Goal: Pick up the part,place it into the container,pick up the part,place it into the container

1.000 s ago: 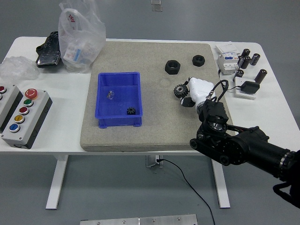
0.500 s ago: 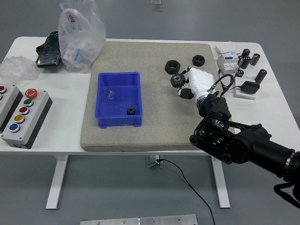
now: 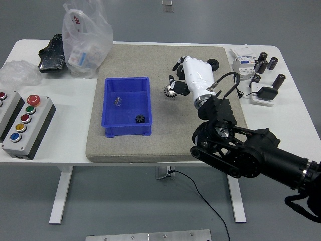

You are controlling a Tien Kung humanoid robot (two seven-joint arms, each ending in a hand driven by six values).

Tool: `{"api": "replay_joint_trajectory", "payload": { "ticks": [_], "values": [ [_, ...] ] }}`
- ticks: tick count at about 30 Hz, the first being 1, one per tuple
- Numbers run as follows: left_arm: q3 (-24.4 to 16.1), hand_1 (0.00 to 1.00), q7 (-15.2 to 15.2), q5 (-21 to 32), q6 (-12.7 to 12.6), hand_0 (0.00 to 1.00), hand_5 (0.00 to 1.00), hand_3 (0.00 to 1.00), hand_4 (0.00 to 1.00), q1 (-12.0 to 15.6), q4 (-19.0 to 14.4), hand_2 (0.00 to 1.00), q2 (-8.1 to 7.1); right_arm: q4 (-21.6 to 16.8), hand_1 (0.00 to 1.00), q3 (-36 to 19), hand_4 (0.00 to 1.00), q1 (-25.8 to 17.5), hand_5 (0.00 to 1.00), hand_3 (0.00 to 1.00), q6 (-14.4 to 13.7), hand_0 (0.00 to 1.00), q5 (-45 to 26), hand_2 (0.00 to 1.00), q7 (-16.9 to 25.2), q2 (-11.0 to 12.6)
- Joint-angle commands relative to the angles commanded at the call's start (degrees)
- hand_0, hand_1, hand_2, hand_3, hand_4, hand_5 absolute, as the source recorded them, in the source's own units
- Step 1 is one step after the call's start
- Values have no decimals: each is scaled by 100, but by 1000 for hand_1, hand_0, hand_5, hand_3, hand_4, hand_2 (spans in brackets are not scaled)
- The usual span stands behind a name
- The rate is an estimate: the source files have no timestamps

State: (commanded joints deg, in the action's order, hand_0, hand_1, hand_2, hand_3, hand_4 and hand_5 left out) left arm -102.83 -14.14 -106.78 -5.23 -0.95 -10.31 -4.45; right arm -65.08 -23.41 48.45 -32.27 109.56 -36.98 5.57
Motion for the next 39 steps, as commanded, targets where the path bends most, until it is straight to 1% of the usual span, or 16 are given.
{"api": "replay_joint_trajectory", "payload": {
  "ticks": [1, 2, 4, 7, 8, 13, 14, 19, 20, 25, 26, 31, 32, 37, 38, 39],
  "values": [
    [9, 646, 2, 6, 4, 740, 612, 742, 754, -5, 0, 614, 1, -13, 431, 21, 618, 17, 136, 469, 7, 208, 42, 329, 0, -35],
    [22, 646, 6, 16, 9, 740, 612, 742, 753, -12, 0, 614, 2, -23, 429, 38, 642, 31, 163, 488, 17, 204, 89, 328, 0, -68],
    [39, 646, 13, 36, 13, 740, 612, 742, 753, -17, 0, 614, 2, 17, 429, 41, 642, 39, 163, 488, 70, 204, 116, 328, 0, -80],
    [10, 646, -4, 6, 11, 740, 612, 742, 753, 0, 0, 614, 7, 233, 429, -1, 642, 77, 163, 488, 287, 204, 30, 328, 0, -56],
    [-10, 646, -15, -15, 8, 740, 612, 742, 754, 8, 0, 614, 11, 356, 498, -23, 603, 108, 252, 694, 397, 224, -34, 629, 0, -60],
    [-16, 646, -18, -27, 10, 740, 612, 742, 754, 2, 0, 614, 4, 988, 498, -15, 603, 297, 252, 694, 758, 224, -395, 629, 0, -101],
    [-7, 646, -11, -18, 12, 740, 610, 742, 753, -6, 0, 614, -2, 1124, 612, 17, 740, 337, 285, 824, 834, 253, -513, 747, 0, -108],
    [-12, 646, -16, -37, 15, 740, 610, 742, 753, -15, 0, 614, -15, 1731, 612, 138, 740, 445, 285, 824, 1173, 253, -1008, 747, 0, -183],
    [-17, 646, -20, -46, 14, 740, 610, 741, 754, -14, 0, 614, -15, 1799, 776, 154, 817, 453, 331, 969, 1202, 372, -1064, 880, 0, -204],
    [-21, 646, -30, -63, 15, 740, 610, 741, 754, -19, 0, 614, -19, 2023, 776, 316, 817, 478, 331, 969, 1202, 372, -1233, 880, 0, -376],
    [-17, 646, -30, -61, 15, 740, 611, 742, 754, -23, 0, 614, -20, 2069, 852, 349, 848, 480, 376, 985, 1189, 569, -1260, 914, 0, -417],
    [-11, 646, -32, -66, 18, 740, 611, 742, 754, -33, 0, 614, -24, 2229, 852, 481, 848, 489, 376, 985, 1157, 569, -1375, 914, 0, -557],
    [-13, 646, -34, -69, 17, 740, 609, 742, 753, -31, 0, 614, -25, 2229, 926, 499, 856, 487, 390, 985, 1134, 826, -1386, 932, 0, -557],
    [-26, 646, -39, -87, 16, 740, 609, 742, 753, -26, 0, 614, -33, 2185, 926, 561, 856, 460, 390, 985, 879, 826, -1408, 932, 0, -557],
    [-25, 646, -38, -86, 16, 740, 611, 742, 753, -26, 0, 614, -35, 2180, 804, 575, 818, 455, 360, 655, 822, 827, -1419, 743, 0, -557],
    [-26, 646, -37, -86, 16, 740, 611, 742, 753, -26, 0, 614, -36, 2179, 804, 588, 818, 449, 360, 655, 769, 827, -1439, 743, 2, -557]
  ]
}}
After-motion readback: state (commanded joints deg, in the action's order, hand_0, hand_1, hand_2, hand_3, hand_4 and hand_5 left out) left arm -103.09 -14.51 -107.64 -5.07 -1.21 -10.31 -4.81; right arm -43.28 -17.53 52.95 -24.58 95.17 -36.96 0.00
